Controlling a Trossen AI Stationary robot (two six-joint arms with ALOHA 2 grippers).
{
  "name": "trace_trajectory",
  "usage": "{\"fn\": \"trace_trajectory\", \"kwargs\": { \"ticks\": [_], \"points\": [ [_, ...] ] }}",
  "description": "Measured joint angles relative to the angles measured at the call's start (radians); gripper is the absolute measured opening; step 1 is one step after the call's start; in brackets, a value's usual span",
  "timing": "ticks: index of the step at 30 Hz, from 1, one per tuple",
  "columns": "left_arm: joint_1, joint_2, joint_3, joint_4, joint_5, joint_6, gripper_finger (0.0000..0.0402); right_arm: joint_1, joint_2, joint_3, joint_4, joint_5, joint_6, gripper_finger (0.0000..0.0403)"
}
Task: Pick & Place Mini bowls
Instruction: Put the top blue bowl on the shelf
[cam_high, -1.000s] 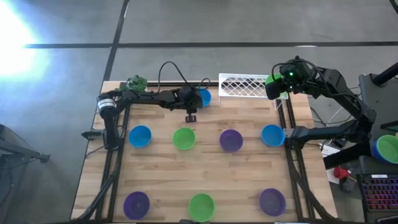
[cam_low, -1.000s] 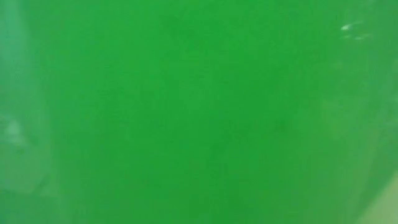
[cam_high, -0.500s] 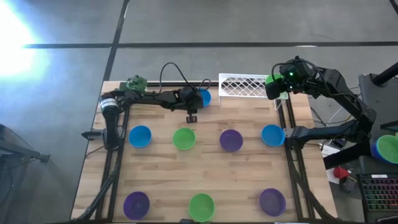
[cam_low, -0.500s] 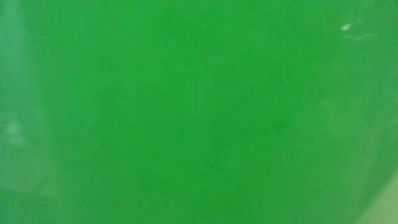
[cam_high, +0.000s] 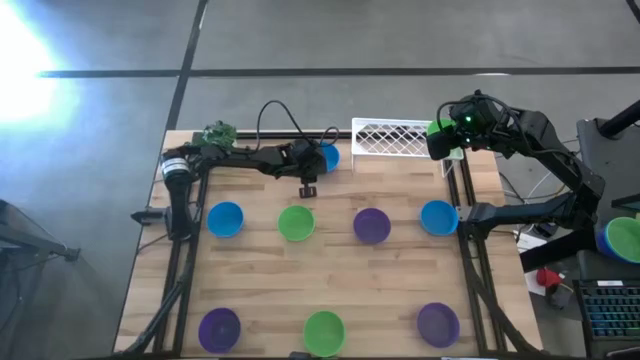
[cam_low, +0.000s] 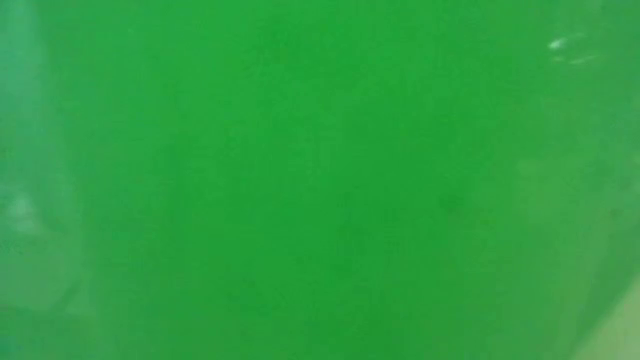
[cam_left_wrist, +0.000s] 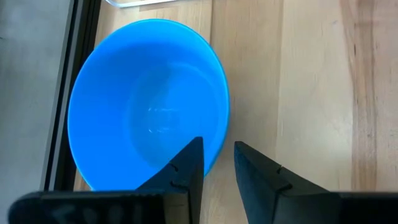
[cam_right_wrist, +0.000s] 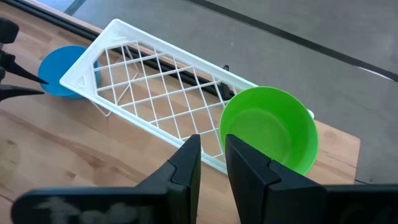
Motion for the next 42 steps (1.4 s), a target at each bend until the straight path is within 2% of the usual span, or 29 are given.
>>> {"fn": "trace_trajectory", "kwargs": {
  "ticks": [27,31,35,42],
  "points": [
    [0.009,0.001,-0.066,0.056,0.0,0.003,0.0091,0.0,0.0,0.0,0.003,0.0,0.003,0.0068],
    [0.009,0.001,-0.066,0.055,0.0,0.003,0.0068,0.0,0.0,0.0,0.003,0.0,0.004,0.0064],
    [0.01,0.001,-0.066,0.048,-0.002,0.012,0.0014,0.0,0.0,0.0,0.006,0.0,0.008,0.0065],
    [0.01,-0.001,-0.063,0.049,-0.007,0.033,0.0002,0.0,0.0,0.0,0.018,0.0,0.008,0.0066]
  ]
}}
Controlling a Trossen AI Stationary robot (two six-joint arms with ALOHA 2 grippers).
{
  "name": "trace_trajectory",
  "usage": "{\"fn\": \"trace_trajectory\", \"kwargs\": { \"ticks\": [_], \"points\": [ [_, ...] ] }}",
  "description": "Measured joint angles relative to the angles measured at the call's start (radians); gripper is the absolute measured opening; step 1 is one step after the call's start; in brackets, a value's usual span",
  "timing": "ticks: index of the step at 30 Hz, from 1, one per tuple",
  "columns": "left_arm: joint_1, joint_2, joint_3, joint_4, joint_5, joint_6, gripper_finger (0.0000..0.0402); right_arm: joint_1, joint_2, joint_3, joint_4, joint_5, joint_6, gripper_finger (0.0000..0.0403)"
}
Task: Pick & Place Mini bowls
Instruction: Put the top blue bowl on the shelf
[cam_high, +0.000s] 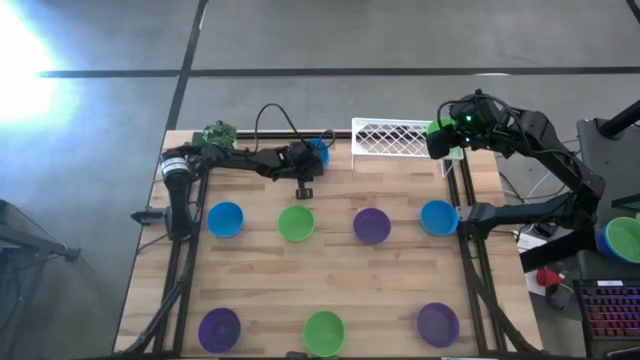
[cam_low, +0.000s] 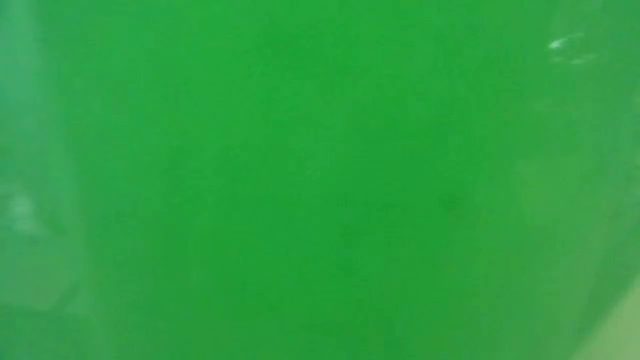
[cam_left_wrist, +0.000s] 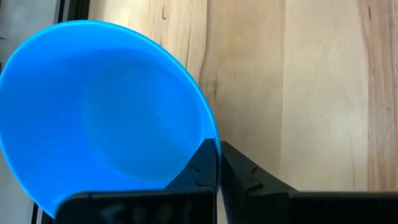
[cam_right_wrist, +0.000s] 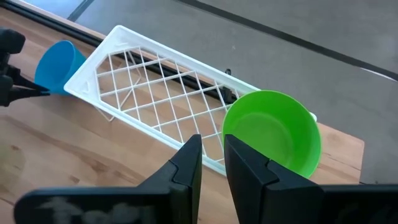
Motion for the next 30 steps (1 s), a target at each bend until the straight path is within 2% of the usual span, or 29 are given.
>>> {"fn": "trace_trajectory", "kwargs": {
  "ticks": [10,17,23,30],
  "points": [
    [0.0,-0.001,0.073,-0.067,0.019,-0.001,0.0001,0.0,0.0,0.0,0.0,0.0,-0.001,0.0061],
    [0.001,-0.002,0.169,-0.229,0.033,-0.002,0.0,0.0,0.0,0.0,0.0,0.0,-0.004,0.0063],
    [-0.006,-0.023,0.344,-0.458,0.026,-0.013,0.0,0.0,0.0,0.0,0.0,0.0,-0.005,0.0063],
    [-0.022,-0.032,0.608,-0.663,0.017,0.004,0.0,0.0,0.0,0.0,-0.001,0.0,-0.005,0.0059]
  ]
}}
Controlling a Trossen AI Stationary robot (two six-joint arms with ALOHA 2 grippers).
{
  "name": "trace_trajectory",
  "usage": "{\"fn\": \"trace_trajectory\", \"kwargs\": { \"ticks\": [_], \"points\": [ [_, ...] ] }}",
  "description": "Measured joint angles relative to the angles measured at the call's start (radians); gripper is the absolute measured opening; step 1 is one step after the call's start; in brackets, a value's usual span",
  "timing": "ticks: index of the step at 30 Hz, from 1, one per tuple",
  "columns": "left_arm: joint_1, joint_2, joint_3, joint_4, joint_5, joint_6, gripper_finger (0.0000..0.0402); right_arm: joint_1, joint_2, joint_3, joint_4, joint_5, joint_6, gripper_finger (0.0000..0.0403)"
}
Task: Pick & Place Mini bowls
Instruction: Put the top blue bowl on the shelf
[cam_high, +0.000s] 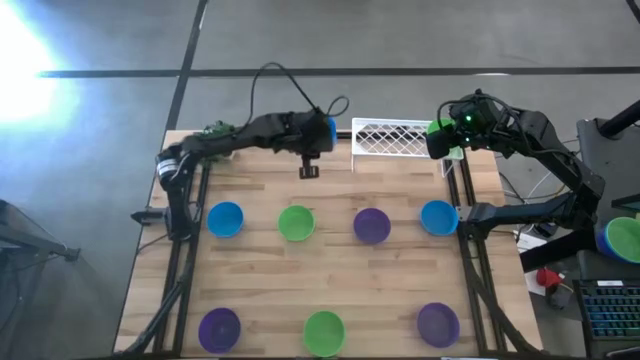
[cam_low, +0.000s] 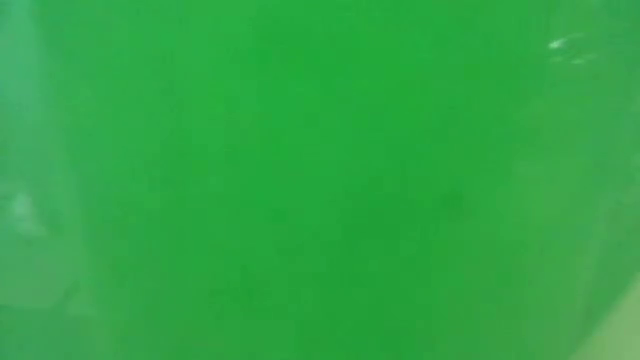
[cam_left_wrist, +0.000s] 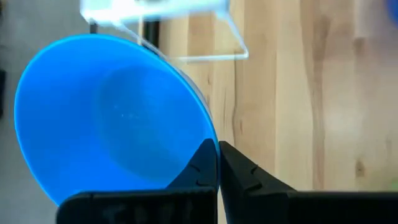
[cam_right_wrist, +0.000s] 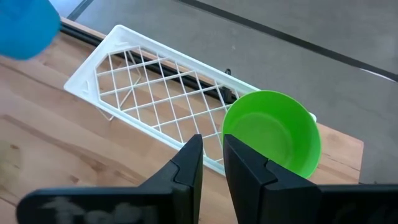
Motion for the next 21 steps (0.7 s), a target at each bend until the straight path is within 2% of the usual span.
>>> {"fn": "trace_trajectory", "kwargs": {
  "ticks": [9,16,21],
  "points": [
    [-0.033,0.03,0.224,-0.046,-0.018,0.02,0.0,0.0,0.0,0.0,0.0,0.002,0.0,0.0061],
    [-0.061,0.075,0.286,0.0,-0.015,0.045,0.0,0.0,0.0,0.0,0.012,0.002,-0.027,0.0059],
    [-0.084,0.118,0.299,0.047,-0.007,0.071,0.0,0.005,0.0,0.0,0.062,-0.032,-0.106,0.0058]
  ]
}}
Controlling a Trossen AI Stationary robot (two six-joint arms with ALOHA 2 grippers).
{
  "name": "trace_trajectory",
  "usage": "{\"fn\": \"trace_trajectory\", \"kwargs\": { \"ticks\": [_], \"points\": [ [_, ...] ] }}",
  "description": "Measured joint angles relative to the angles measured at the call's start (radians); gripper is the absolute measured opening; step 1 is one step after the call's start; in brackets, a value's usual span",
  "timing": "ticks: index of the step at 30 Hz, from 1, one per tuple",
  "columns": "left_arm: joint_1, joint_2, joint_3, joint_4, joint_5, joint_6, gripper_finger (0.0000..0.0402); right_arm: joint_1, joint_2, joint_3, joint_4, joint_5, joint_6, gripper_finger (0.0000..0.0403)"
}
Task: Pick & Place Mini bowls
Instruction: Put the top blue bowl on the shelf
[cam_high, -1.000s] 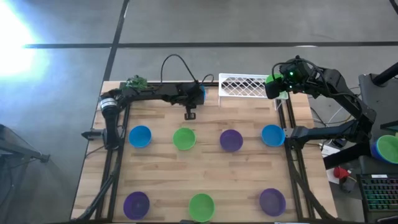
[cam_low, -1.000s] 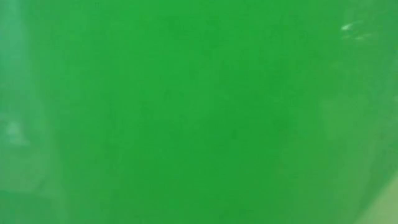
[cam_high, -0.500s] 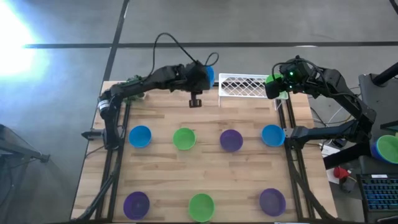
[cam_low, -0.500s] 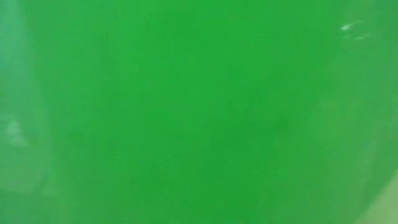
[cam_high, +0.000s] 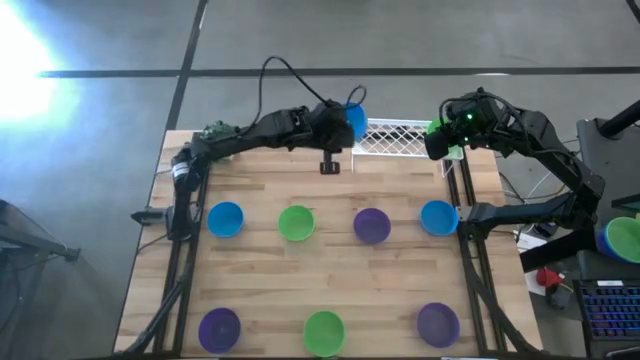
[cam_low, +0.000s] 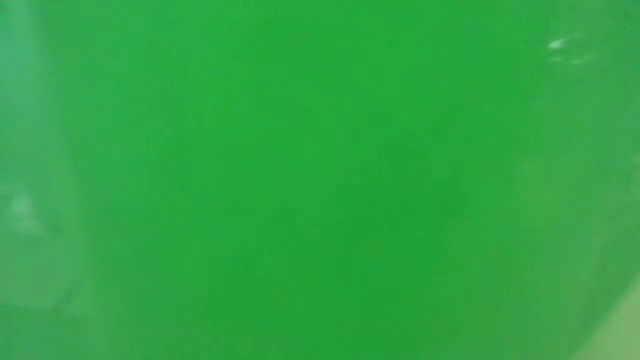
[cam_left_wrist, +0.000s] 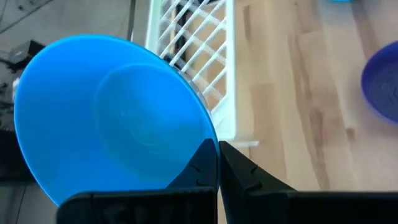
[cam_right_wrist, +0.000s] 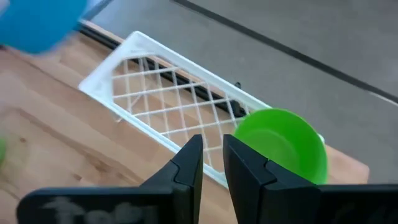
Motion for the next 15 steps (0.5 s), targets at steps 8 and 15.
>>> {"fn": "trace_trajectory", "kwargs": {
  "ticks": [8,15],
  "points": [
    [-0.017,0.073,0.0,0.087,0.012,0.001,0.0,0.0,0.0,0.0,0.026,-0.019,-0.016,0.0057],
    [-0.017,0.127,0.009,0.105,0.016,-0.013,0.0,0.0,0.0,0.0,0.026,-0.02,-0.016,0.0056]
  ]
}}
